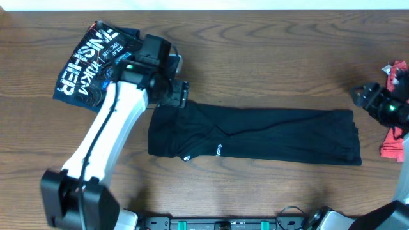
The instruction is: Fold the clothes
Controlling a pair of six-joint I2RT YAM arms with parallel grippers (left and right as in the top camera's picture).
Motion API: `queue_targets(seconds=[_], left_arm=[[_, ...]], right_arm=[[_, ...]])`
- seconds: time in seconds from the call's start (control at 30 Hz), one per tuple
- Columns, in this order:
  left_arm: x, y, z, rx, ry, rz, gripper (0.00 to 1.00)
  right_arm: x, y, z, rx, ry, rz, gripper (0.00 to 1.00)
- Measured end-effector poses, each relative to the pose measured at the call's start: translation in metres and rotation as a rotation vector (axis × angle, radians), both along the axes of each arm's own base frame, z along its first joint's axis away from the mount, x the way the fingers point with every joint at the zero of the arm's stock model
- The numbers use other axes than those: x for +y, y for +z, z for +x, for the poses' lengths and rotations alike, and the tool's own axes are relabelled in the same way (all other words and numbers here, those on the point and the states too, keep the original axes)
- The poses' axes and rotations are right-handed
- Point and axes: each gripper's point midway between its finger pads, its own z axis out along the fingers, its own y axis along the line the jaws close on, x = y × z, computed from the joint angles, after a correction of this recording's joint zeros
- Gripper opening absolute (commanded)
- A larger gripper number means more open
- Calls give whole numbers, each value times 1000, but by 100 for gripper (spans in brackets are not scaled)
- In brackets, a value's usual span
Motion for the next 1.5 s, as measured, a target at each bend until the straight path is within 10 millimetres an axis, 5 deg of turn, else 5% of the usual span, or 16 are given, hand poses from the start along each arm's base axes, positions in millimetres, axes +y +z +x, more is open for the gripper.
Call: queue_targets(seconds=[0.33,0.53,0.7,1.03,1.23,1.5], left_arm=[[17,0,-12,50,37,13,75],[17,0,-11,50,38,13,75],[17,0,-11,49,38,13,75],[16,2,-6,28,38,8,75],[15,2,-6,25,38,7,75],[15,2,-5,24,38,7,76]], right_arm=[[-70,-108,-48,314,-156,83,70],[-70,-160,-66,433,-154,198,68],[-64,-158,-53,373,-77,236,66],[-31,-161,-47,397,82,244,48],[-28,-168,-52,436,105,228,3],[-19,-163,-71,563,109,298,1]])
